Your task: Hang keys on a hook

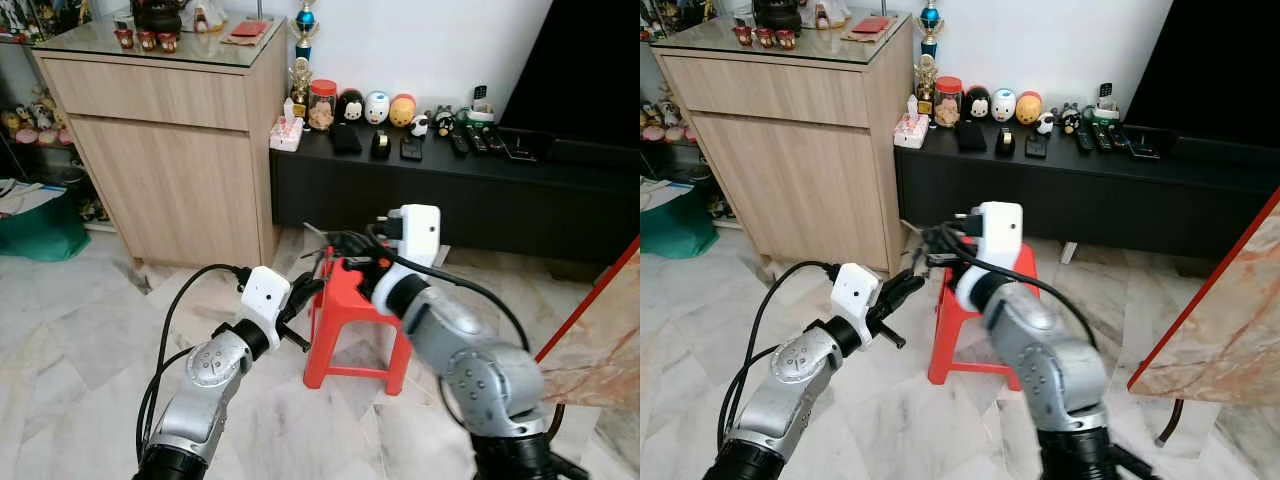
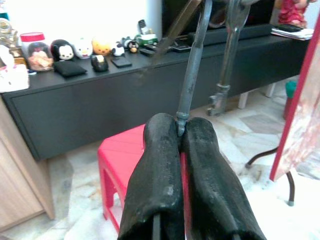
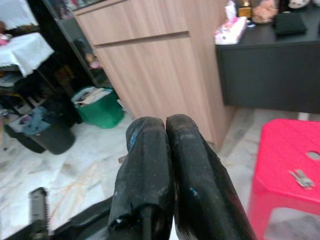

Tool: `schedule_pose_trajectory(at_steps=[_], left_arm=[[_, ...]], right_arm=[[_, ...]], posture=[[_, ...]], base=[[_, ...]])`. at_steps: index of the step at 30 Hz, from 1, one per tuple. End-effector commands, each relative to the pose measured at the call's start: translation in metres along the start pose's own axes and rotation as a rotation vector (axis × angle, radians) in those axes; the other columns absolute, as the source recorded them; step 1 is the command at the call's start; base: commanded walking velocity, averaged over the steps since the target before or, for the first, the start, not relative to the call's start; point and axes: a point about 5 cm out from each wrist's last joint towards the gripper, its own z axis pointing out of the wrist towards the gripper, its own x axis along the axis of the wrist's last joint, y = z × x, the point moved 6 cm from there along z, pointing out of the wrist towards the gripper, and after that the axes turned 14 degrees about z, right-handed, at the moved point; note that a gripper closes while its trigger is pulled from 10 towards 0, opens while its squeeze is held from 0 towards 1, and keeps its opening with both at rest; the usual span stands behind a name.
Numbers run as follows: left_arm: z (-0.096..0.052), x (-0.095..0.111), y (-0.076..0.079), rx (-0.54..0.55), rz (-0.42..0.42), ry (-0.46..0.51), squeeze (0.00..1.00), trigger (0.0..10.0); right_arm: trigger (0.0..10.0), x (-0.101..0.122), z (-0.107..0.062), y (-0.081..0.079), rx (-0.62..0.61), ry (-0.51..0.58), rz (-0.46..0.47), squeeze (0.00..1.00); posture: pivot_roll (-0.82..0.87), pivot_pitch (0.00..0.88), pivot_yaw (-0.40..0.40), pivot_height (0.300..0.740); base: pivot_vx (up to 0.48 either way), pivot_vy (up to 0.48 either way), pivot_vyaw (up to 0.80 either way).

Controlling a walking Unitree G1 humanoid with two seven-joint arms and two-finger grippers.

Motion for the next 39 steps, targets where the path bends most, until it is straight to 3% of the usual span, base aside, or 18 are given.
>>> schedule_pose_trajectory(at_steps=[1,15,26,28,29,30,34,35,36,38,39], left_arm=[[-0.006,-0.004,-0.007,0.024,-0.005,-0.018,0.00,0.0],[-0.007,-0.002,-0.009,0.031,-0.003,-0.015,0.00,0.0],[-0.007,-0.002,-0.006,0.022,-0.005,-0.016,0.00,0.0],[-0.007,-0.007,-0.005,0.014,0.011,-0.038,0.00,0.0],[-0.007,-0.007,-0.005,0.014,0.011,-0.038,0.00,0.0],[-0.008,-0.009,-0.006,0.019,0.024,-0.052,0.00,0.0],[-0.012,-0.016,-0.017,0.072,0.061,-0.088,0.00,0.0],[-0.012,-0.016,-0.017,0.072,0.061,-0.088,0.00,0.0],[-0.015,-0.020,-0.025,0.113,0.083,-0.115,0.00,0.0],[-0.017,-0.024,-0.031,0.151,0.091,-0.135,0.00,0.0],[-0.018,-0.025,-0.037,0.184,0.101,-0.145,0.00,2.1]], right_arm=[[10.0,0.022,-0.007,0.026,-0.088,0.076,-0.032,0.00],[10.0,0.017,-0.016,0.075,-0.206,0.037,-0.096,0.00],[10.0,0.014,-0.019,0.088,-0.237,0.031,-0.106,0.00],[10.0,0.005,-0.021,0.103,-0.277,0.002,-0.129,0.00],[10.0,0.005,-0.021,0.103,-0.277,0.002,-0.129,0.00],[10.0,-0.006,-0.024,0.118,-0.324,-0.040,-0.168,0.00],[10.0,-0.032,-0.036,0.153,-0.426,-0.110,-0.197,0.00],[10.0,-0.032,-0.036,0.153,-0.426,-0.110,-0.197,0.00],[10.0,-0.048,-0.044,0.170,-0.471,-0.152,-0.191,0.00],[10.0,-0.066,-0.052,0.183,-0.505,-0.200,-0.182,0.00],[10.0,-0.090,-0.062,0.196,-0.540,-0.263,-0.181,0.00]], posture=[[0.01,0.000,-0.117,0.740],[0.01,0.000,-0.116,0.740],[0.01,0.000,-0.113,0.740],[0.01,0.000,-0.113,0.740],[0.01,0.000,-0.113,0.740],[0.02,0.000,-0.113,0.740],[0.02,0.000,-0.113,0.740],[0.02,0.000,-0.113,0.740],[0.02,0.000,-0.113,0.740],[0.02,0.000,-0.113,0.740],[0.02,0.000,-0.113,0.740]], base=[[0.000,0.000,0.00],[0.000,0.000,0.00],[0.000,0.000,0.00],[0.000,0.000,0.00],[0.000,0.000,0.00],[0.000,0.000,0.00],[0.000,0.000,0.00],[0.000,0.000,0.00],[0.000,0.000,0.00],[0.000,0.000,0.00],[0.000,0.000,0.00]])
